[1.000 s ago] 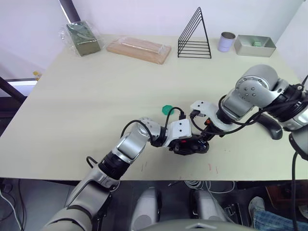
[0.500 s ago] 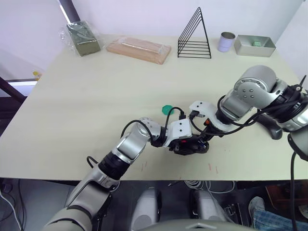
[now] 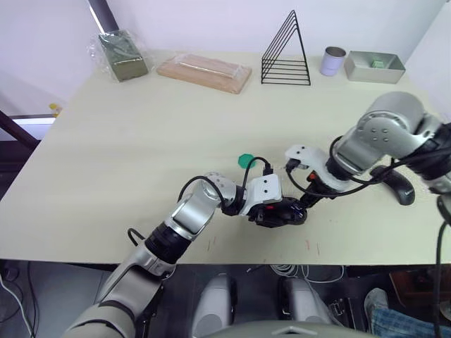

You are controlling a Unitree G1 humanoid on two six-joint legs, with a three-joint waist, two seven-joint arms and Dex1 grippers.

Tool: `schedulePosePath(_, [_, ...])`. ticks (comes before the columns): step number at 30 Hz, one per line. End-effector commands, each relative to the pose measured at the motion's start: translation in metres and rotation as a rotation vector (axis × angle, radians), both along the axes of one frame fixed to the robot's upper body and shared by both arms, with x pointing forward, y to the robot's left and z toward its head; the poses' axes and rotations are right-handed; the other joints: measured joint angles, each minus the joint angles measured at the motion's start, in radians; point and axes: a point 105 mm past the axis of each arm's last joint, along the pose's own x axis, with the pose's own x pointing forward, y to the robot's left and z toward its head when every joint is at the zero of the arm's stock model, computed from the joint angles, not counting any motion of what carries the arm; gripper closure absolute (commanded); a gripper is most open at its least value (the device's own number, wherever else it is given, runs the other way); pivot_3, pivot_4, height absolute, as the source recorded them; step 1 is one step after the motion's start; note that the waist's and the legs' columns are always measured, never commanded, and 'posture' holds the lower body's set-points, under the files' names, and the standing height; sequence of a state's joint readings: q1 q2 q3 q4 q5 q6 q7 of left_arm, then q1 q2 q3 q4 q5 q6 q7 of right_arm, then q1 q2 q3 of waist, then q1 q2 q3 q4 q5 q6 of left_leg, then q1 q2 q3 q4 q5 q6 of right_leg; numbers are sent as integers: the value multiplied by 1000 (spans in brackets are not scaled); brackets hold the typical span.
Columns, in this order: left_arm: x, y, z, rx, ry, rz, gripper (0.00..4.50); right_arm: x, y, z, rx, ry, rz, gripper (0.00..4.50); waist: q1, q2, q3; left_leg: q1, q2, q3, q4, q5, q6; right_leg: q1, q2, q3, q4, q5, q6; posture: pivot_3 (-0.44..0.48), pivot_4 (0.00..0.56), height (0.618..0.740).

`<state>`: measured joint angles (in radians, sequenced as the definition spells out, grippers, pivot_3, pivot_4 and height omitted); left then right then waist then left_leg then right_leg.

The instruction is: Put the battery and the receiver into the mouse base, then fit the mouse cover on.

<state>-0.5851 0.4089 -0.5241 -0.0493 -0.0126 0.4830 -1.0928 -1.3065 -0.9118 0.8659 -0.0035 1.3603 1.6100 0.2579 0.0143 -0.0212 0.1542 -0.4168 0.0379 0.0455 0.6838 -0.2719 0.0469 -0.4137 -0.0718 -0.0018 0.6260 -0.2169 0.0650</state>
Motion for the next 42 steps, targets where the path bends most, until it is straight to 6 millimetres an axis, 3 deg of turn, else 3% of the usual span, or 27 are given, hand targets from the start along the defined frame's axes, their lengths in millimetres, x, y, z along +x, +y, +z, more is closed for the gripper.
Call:
schedulePosePath(1, [-2, -1, 0, 10, -5, -2, 1610, -11, -7, 16, 57, -54, 27, 2593, -1, 0, 0, 0, 0, 0, 0, 0, 0, 0, 0, 0, 0, 0, 0, 0, 150, 740])
schedulePosePath(9, [-1, 1, 1, 13, 7, 5, 1610, -22, -10, 16, 259, -313, 16, 2593, 0, -1, -1, 0, 1, 0, 0, 0, 0, 1, 0, 0, 0, 0, 0, 0, 150, 740])
schedulePosePath(16, [-1, 3, 1, 18, 13, 5, 1610, -16, -13, 15, 438, -667, -105, 2593, -1, -2, -2, 1, 0, 1, 0, 0, 0, 1, 1, 1, 0, 0, 1, 0, 150, 740])
schedulePosePath(20, [-1, 5, 1, 24, 14, 7, 1610, -24, -13, 4, 526, -723, -186, 2593, -1, -3, -2, 2, 0, 1, 1, 0, 0, 2, 2, 1, 0, 0, 1, 0, 150, 740])
schedulePosePath(25, [0, 6, 2, 28, 11, 7, 1610, -38, -2, -10, 594, -771, -119, 2593, -1, -1, -3, 2, -1, 1, 1, 0, 0, 2, 3, 2, 0, 0, 1, 0, 150, 740])
schedulePosePath(30, [0, 7, 2, 31, 10, 5, 1610, -38, 0, -17, 660, -802, -143, 2593, -2, -1, -3, 3, -1, 1, 1, 0, 0, 2, 4, 2, 1, 0, 1, 0, 150, 740])
schedulePosePath(34, [0, 6, 1, 29, 10, 7, 1610, -35, 1, -27, 696, -807, -179, 3725, -1, -2, -3, 2, -1, 1, 1, 0, 0, 2, 4, 2, 1, 0, 0, 0, 150, 740])
schedulePosePath(35, [0, 6, 2, 28, 11, 8, 1610, -34, 2, -31, 693, -811, -171, 4249, -1, -2, -3, 3, -1, 1, 1, 0, 0, 2, 4, 2, 1, 0, 0, 0, 150, 740])
schedulePosePath(42, [1, 6, 2, 28, 10, 11, 1610, -32, 6, -43, 704, -826, -169, 4381, -1, -1, -3, 3, -1, 1, 1, 0, 0, 2, 4, 2, 1, 0, 0, 0, 150, 740])
